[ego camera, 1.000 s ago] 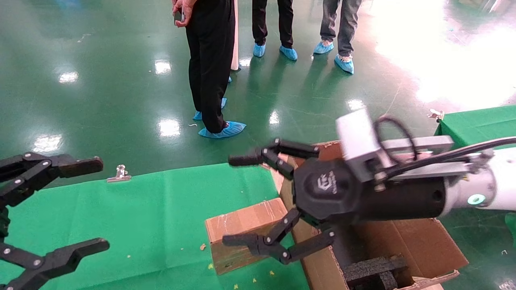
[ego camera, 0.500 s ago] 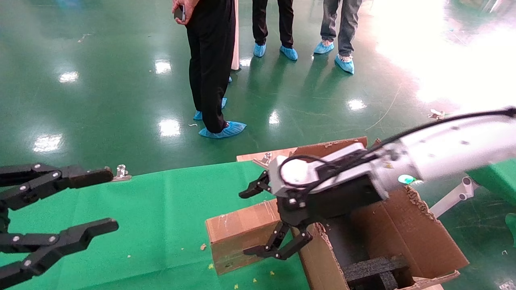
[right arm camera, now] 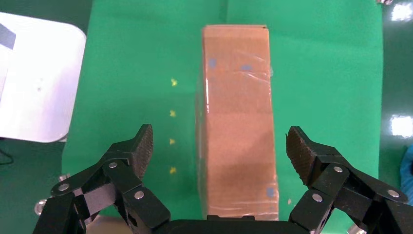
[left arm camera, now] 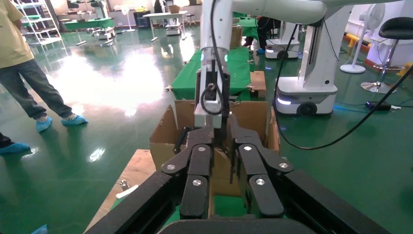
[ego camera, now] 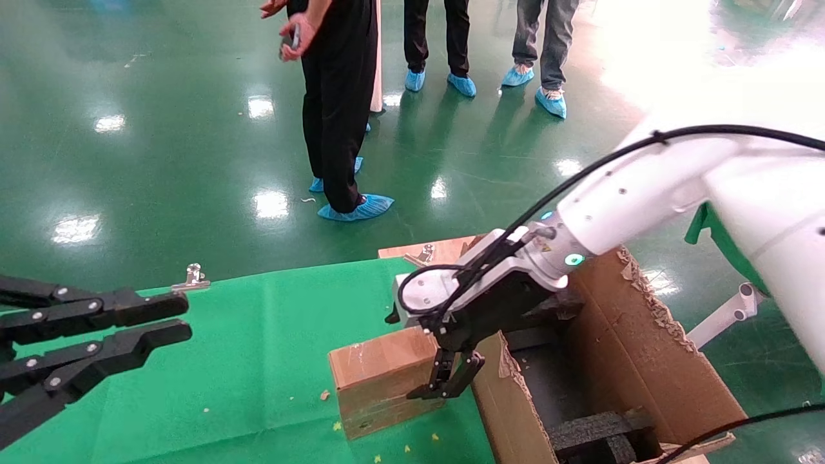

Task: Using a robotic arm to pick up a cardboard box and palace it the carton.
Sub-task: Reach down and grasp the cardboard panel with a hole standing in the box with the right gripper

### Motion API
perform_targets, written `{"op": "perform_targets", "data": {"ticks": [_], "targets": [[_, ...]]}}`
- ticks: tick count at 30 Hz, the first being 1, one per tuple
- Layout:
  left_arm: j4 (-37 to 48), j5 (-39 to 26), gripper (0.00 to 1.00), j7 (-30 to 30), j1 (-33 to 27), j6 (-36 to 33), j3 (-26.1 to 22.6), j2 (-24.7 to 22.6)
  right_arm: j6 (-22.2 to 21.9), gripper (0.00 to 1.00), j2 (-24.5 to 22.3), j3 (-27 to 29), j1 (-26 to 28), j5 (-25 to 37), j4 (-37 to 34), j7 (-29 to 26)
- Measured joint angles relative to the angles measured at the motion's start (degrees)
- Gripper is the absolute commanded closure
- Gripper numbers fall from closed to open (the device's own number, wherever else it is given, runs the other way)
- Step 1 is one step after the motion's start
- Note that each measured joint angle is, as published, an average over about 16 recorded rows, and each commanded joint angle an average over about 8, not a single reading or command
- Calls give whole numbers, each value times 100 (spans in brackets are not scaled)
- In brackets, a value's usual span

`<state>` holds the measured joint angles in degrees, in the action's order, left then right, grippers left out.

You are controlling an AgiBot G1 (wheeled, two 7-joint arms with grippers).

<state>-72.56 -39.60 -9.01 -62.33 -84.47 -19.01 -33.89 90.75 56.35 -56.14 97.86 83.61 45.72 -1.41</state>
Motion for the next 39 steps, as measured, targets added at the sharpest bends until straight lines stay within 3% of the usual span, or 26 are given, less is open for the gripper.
{"op": "perform_targets", "data": {"ticks": [3,4,10,12,17,25,39], "targets": [[0,0,99,0,0,0,0,0,-2,0,221,-248,150,85,-345,248],[0,0,93,0,0,0,0,0,-3,0,289,-321,192,107,-451,327],[0,0,18,1,0,1,-1,0,-13,0,629,-678,401,201,-997,736],[0,1,0,1,0,1,-1,1,-16,0,707,-757,448,221,-1117,836],[0,1,0,1,0,1,0,1,-22,2,814,-868,512,242,-1282,980],[1,2,0,1,1,2,0,1,-24,98,814,-869,513,242,-1284,983],[1,4,0,1,0,2,-1,1,-19,100,765,-812,472,224,-1197,942]]}}
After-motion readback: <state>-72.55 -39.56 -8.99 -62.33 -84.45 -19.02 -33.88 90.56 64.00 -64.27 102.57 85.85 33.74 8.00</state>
